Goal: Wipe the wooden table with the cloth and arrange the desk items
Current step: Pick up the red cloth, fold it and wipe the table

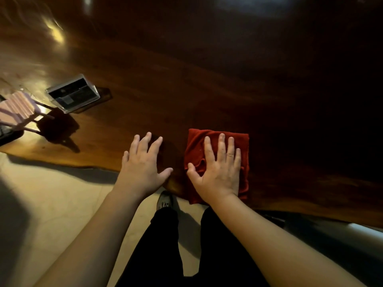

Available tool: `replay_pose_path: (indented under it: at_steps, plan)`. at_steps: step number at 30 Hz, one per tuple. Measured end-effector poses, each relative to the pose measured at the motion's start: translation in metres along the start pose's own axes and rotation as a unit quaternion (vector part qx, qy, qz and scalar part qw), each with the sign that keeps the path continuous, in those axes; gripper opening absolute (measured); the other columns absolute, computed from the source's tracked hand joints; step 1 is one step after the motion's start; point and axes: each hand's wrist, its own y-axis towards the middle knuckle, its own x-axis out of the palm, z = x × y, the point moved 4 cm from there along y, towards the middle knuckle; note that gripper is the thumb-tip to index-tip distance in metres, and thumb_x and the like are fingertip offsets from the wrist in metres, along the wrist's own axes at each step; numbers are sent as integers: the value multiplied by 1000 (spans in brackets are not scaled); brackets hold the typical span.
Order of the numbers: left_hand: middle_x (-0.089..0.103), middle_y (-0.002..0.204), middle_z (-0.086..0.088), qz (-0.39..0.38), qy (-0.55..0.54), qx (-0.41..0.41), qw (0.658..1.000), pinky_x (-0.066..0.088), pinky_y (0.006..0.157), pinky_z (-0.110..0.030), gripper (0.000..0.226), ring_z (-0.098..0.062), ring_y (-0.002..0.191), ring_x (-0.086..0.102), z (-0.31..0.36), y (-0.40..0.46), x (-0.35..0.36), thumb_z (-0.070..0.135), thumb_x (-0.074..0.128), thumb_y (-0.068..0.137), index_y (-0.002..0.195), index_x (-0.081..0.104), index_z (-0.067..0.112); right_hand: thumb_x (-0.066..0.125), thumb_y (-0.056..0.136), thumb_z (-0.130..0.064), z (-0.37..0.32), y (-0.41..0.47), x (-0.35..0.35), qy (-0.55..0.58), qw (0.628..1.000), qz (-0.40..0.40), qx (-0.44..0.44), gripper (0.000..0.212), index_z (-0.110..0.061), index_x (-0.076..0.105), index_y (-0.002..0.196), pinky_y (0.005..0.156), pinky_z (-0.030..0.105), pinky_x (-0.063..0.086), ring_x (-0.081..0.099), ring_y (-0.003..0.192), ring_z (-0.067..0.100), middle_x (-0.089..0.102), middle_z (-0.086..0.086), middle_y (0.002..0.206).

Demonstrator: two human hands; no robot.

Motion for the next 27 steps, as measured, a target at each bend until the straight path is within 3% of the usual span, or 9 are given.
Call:
replay_pose_path:
  at_steps: [6,13,21,27]
  plan:
    - [13,167,-2,-1,-4,-4,1000,17,117,-58,91,-27,153,1,8,-1,2,57,69,83,156,21,32,44,85,-75,-5,-6,3,33,994,2,-101,89,-28,26,159,123,54,2,3,155,34,17,15,167]
    - [7,167,-1,-44,27,19,999,14,117,-59,100,-27,153,-4,37,10,3,53,75,79,156,15,35,41,89,-77,27,-16,0,51,982,-25,-178,86,-32,22,160,123,46,-4,-3,155,26,14,8,169]
    - [6,168,-1,-54,58,38,996,17,116,-60,105,-28,153,-3,63,26,5,54,79,76,157,15,35,48,86,-76,95,-38,-14,58,988,-32,-140,87,-34,27,159,124,46,3,0,156,24,14,5,169]
    - [10,167,-1,-46,54,47,996,19,116,-59,103,-28,153,0,80,38,5,61,74,76,157,16,34,52,82,-77,155,-42,-27,50,996,-35,-65,90,-38,23,159,124,42,-2,0,156,22,14,2,169]
